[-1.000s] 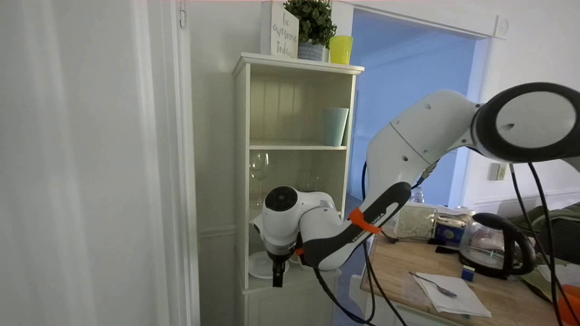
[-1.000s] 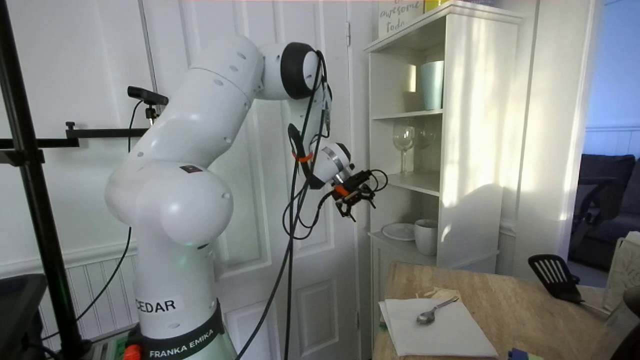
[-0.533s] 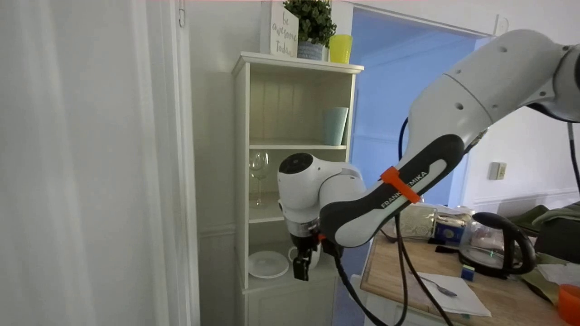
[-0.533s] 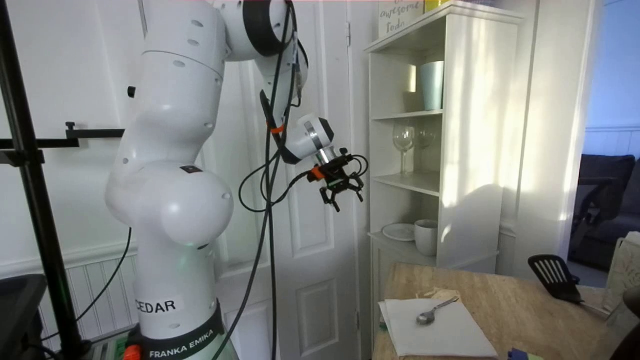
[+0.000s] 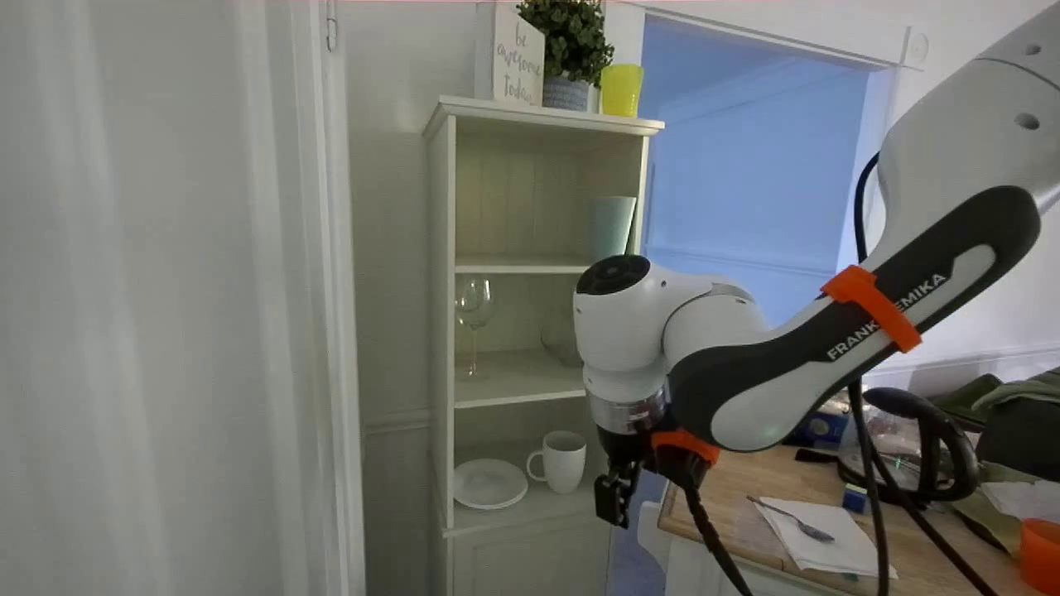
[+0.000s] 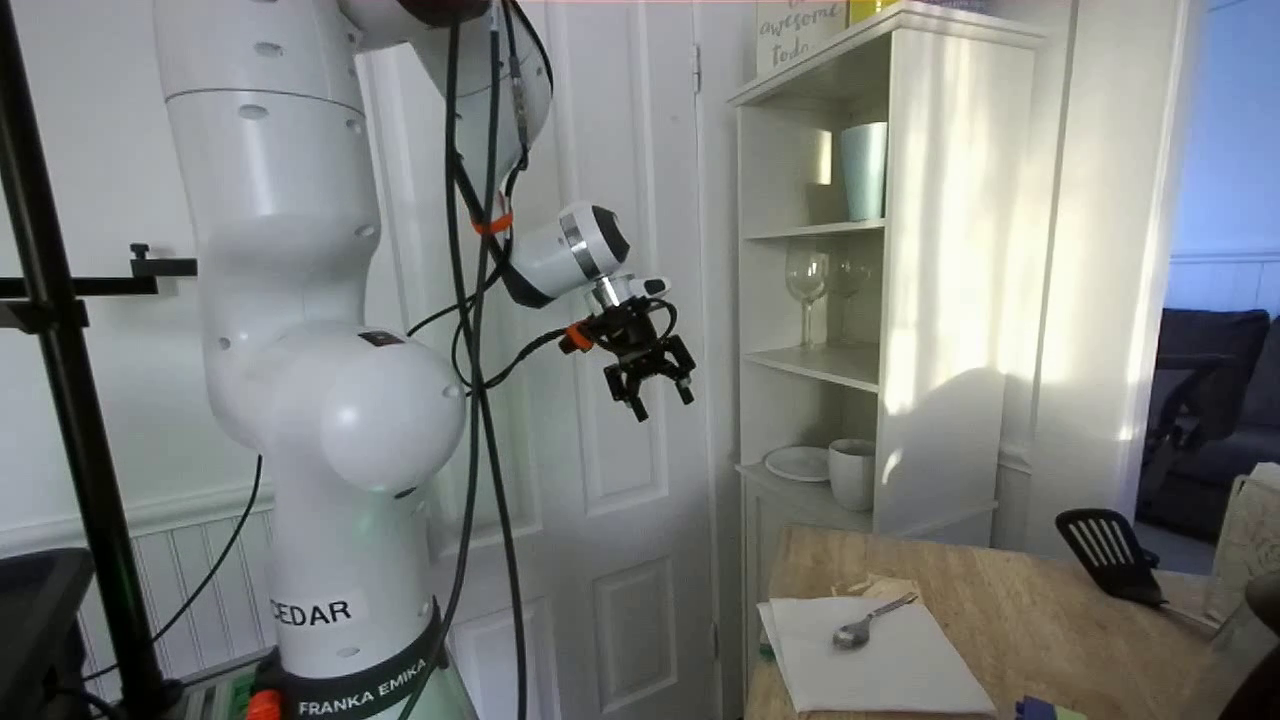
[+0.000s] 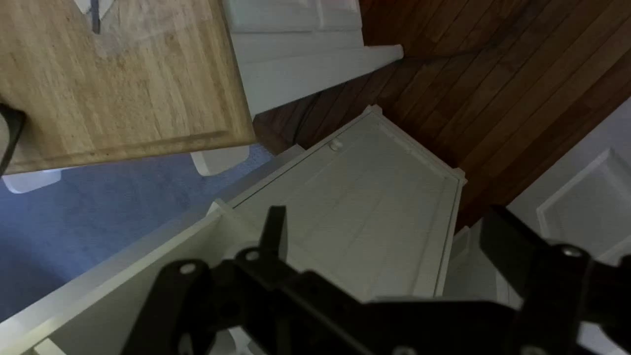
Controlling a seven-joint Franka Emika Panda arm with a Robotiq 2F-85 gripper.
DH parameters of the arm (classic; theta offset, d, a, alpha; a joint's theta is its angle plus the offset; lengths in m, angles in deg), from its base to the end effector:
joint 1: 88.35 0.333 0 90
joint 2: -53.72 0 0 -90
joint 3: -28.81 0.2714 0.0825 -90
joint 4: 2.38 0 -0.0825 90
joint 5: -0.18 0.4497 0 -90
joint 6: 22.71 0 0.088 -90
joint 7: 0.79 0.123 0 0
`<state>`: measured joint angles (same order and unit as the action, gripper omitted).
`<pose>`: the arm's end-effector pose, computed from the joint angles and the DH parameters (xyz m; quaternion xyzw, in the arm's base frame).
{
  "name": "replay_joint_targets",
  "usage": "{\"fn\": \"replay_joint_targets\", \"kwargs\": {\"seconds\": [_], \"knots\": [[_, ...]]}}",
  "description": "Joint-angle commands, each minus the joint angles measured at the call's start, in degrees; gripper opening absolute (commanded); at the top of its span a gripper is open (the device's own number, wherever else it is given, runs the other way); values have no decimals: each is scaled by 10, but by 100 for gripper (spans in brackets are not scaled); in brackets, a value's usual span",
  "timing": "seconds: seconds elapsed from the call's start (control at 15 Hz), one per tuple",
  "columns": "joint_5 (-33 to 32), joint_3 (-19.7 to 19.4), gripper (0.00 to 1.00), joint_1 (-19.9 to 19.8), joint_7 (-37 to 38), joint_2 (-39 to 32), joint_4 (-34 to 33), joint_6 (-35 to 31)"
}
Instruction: Pick up the white plate on the table and place it in the bottom shelf of the cabinet
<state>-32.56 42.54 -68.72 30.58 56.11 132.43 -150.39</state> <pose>0.4652 0.2769 0.2400 0.9543 0.1978 0.0832 0.2082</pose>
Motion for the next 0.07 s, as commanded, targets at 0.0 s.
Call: {"fn": "replay_joint_targets", "kwargs": {"seconds": [0.0], "knots": [[2, 14, 100, -15, 0, 1, 1, 1]]}}
